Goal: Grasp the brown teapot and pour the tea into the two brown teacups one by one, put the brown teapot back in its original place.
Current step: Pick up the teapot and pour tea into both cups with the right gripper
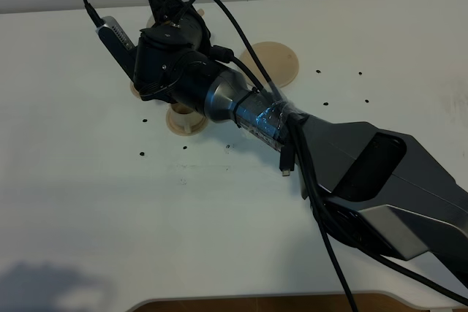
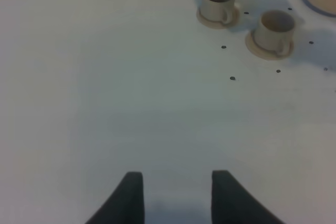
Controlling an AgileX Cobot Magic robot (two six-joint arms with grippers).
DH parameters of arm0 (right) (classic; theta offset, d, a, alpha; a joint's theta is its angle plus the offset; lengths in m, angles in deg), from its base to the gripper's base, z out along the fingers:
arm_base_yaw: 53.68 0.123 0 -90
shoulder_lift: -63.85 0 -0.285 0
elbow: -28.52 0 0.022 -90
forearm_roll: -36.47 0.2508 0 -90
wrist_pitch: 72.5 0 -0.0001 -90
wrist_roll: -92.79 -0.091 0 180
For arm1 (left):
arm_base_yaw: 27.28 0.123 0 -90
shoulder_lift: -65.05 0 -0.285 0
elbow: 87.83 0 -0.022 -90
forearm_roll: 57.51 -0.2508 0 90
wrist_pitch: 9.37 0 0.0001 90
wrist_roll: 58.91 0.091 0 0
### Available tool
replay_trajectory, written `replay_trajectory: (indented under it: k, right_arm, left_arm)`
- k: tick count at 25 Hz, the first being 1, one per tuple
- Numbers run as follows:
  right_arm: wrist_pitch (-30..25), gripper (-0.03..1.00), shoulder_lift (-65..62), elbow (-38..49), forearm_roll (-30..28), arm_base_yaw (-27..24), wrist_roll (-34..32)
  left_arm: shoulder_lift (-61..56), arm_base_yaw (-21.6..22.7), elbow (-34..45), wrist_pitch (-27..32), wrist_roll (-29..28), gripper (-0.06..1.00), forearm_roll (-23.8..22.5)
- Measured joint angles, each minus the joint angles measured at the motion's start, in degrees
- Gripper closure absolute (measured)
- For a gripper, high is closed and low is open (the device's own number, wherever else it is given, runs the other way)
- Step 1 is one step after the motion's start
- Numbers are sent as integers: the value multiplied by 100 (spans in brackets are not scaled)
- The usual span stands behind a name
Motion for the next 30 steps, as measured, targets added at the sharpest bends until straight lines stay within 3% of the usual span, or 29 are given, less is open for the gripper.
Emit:
replay_trajectory:
  k: [30]
  right_arm:
    - [177, 88, 0, 0, -360, 27, 197]
  left_arm:
    - [0, 0, 0, 0, 0, 61, 0]
